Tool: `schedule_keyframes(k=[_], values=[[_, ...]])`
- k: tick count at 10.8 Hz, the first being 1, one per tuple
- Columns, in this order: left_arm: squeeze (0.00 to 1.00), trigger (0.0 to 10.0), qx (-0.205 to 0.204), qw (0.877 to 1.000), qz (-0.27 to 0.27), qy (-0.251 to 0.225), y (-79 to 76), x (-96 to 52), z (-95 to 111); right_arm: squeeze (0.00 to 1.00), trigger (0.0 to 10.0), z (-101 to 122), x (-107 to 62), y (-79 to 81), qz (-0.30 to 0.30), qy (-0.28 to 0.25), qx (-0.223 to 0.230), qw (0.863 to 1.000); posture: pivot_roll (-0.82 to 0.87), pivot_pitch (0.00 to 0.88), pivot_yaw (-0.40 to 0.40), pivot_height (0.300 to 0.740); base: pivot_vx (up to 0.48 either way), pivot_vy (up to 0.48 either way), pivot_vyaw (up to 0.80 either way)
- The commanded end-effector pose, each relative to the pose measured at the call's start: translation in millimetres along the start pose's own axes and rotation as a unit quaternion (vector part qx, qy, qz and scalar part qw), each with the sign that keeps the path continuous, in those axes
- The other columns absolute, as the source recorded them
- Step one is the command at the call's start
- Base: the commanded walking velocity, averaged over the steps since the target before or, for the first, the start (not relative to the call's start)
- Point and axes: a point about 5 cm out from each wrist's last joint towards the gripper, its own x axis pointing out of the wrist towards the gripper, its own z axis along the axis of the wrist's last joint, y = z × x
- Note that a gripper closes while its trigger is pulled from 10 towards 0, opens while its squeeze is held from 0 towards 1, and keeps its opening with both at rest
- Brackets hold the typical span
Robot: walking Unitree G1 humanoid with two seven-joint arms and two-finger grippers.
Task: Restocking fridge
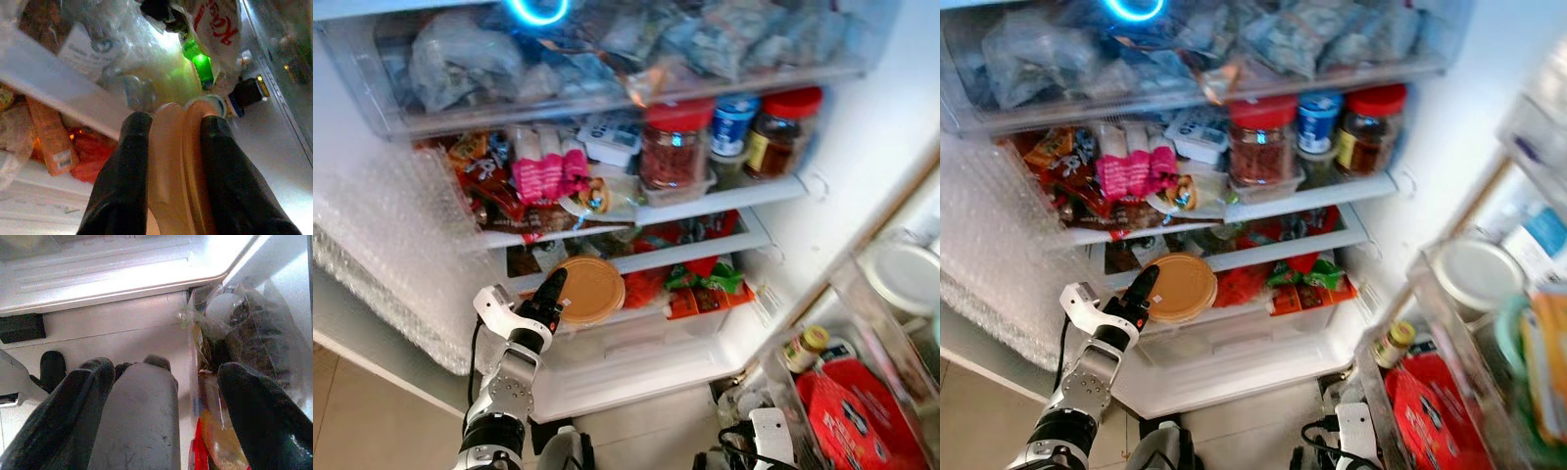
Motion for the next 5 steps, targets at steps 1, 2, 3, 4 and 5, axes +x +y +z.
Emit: schedule_keyframes(k=[1, 2, 3, 4, 5], values=[[0.0, 10.0, 0.005, 1.0, -0.005, -0.006, -1.1, 1.6, 3.4, 0.0, 10.0, -7.5, -1.3, 0.8, 0.001, 0.016, 0.002, 1.0, -0.07, 0.147, 0.029, 0.656, 0.326, 0.0, 0.0], [0.0, 10.0, 0.01, 1.0, -0.007, -0.003, -0.6, 1.5, 3.6, 0.0, 10.0, -7.5, -1.2, 1.1, 0.001, 0.016, 0.003, 1.0, -0.07, 0.147, 0.029, 0.656, 0.33, 0.0, 0.0], [0.0, 10.0, 0.01, 1.0, -0.007, -0.003, -0.3, 1.5, 3.6, 0.0, 10.0, -7.6, -1.2, 1.3, 0.001, 0.016, 0.003, 1.0, -0.07, 0.147, 0.029, 0.656, 0.33, 0.0, 0.0], [0.0, 10.0, 0.01, 1.0, -0.007, -0.003, -0.1, 1.5, 3.5, 0.0, 10.0, -7.6, -1.2, 1.4, 0.001, 0.016, 0.003, 1.0, -0.07, 0.147, 0.029, 0.656, 0.334, 0.0, 0.0], [0.0, 10.0, 0.01, 1.0, -0.008, -0.003, -0.2, 1.7, 3.3, 0.0, 10.0, -7.7, -1.2, 1.4, 0.001, 0.016, 0.003, 1.0, -0.07, 0.147, 0.029, 0.656, 0.334, 0.0, 0.0]])
